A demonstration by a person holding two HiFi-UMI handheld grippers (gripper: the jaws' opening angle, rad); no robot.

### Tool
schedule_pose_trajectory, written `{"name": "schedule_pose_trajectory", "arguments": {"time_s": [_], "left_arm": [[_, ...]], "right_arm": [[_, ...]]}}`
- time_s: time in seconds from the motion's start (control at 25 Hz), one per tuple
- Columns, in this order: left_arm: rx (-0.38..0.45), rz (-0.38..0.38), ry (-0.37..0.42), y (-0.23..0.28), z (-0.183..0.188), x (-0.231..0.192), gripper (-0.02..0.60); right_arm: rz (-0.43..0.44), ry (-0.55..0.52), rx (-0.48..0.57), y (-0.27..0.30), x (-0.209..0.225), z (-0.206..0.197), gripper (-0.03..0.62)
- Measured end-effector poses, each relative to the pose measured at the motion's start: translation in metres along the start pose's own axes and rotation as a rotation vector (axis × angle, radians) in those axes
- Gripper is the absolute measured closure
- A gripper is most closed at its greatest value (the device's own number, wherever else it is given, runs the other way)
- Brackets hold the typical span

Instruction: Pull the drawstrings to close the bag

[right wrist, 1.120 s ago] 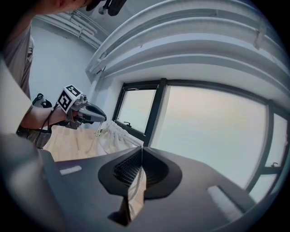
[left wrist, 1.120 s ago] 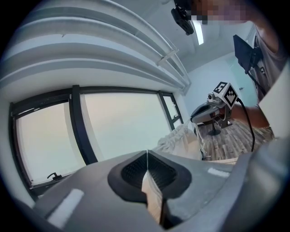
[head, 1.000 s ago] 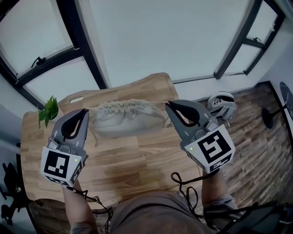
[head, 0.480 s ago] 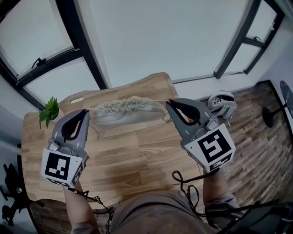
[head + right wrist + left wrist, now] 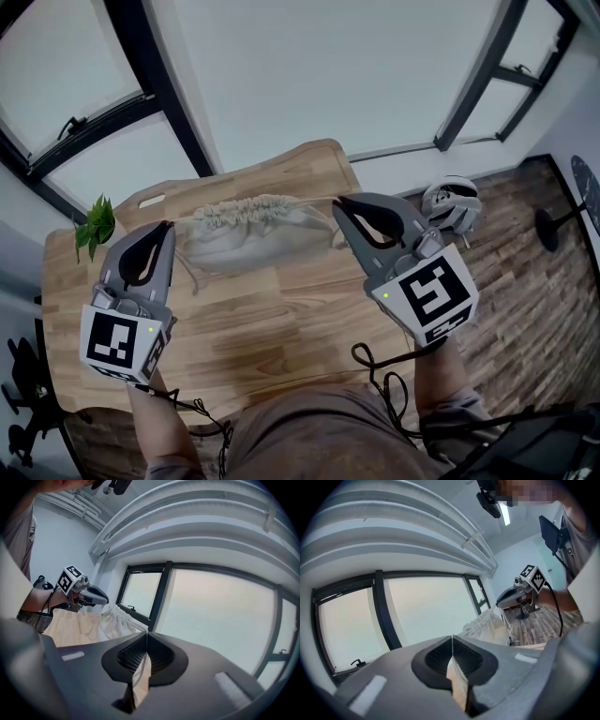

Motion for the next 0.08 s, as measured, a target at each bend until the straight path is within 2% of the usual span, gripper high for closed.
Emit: {"name": "schedule_pose_trajectory", "arguments": {"time_s": [0.08], "left_arm": [[0.0,0.003,-0.001,0.0002,-0.0006,-0.0007,0.575]], "right_arm": [[0.004,-0.005,0.003,0.0016,-0.0001,0.0,0.559]]}}
Point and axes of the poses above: the fingertips, and each gripper's own axes: y forward along the fingers, x to its right, z out of its top, the point moved 3 cm from there along -y, backward along the fingers, and after that the axes turned 15 degrees about -z, right-handed, at the moved point
